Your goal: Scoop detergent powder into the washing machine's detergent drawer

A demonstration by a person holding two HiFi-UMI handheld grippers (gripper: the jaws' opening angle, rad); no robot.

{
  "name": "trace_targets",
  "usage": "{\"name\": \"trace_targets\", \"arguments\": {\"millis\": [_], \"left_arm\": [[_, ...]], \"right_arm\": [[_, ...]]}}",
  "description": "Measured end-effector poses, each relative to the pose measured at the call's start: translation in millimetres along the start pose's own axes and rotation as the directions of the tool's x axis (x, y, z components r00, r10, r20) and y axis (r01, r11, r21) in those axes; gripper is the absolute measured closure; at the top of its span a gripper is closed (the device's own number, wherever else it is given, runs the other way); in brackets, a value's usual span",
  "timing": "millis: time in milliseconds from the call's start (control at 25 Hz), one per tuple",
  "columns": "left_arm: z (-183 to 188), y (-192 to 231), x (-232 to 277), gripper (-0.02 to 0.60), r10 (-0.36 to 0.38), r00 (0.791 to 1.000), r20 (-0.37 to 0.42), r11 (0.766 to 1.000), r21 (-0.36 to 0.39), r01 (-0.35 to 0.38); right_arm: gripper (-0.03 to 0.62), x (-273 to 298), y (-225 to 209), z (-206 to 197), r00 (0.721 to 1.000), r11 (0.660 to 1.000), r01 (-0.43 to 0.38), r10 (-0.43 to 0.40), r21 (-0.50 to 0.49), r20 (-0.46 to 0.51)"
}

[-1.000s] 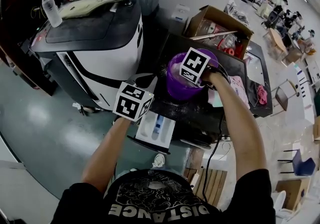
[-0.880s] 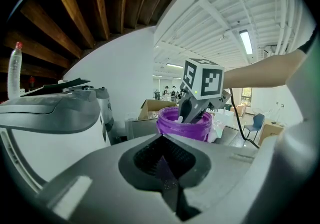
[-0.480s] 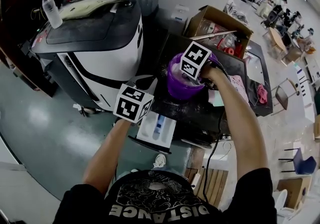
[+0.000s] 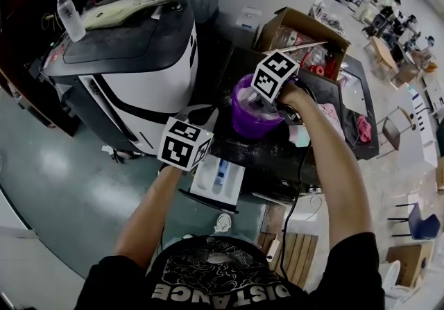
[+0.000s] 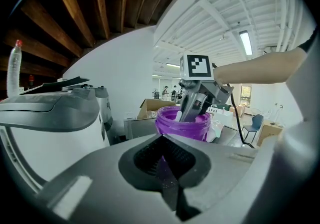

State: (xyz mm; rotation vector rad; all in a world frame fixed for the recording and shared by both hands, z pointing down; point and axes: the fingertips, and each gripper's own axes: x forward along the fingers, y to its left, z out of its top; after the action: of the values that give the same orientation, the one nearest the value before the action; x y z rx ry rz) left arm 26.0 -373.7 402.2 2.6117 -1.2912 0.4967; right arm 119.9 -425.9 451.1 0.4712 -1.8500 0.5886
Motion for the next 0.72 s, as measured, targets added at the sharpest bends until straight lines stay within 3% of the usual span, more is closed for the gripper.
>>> {"name": "trace_targets", "arguments": {"millis": [480,720], "left_arm": [[7.6,-6.6,2.5,0.581,-0.020,1.000,0.015,1.000,0.004,0.020],[13.3,-12.1,7.3,0.581,-0.039,0.999,0.028,0.999,0.002,0.039]], "right_arm": [[0.559,-25.9,-4.9,4.9,0.985,0.974,-0.093,0.060,0.205,0.162],[0.560,-43.1,-12.7,0.9,0.948,0.929,-0.185,0.083,0.319,0.308]]}}
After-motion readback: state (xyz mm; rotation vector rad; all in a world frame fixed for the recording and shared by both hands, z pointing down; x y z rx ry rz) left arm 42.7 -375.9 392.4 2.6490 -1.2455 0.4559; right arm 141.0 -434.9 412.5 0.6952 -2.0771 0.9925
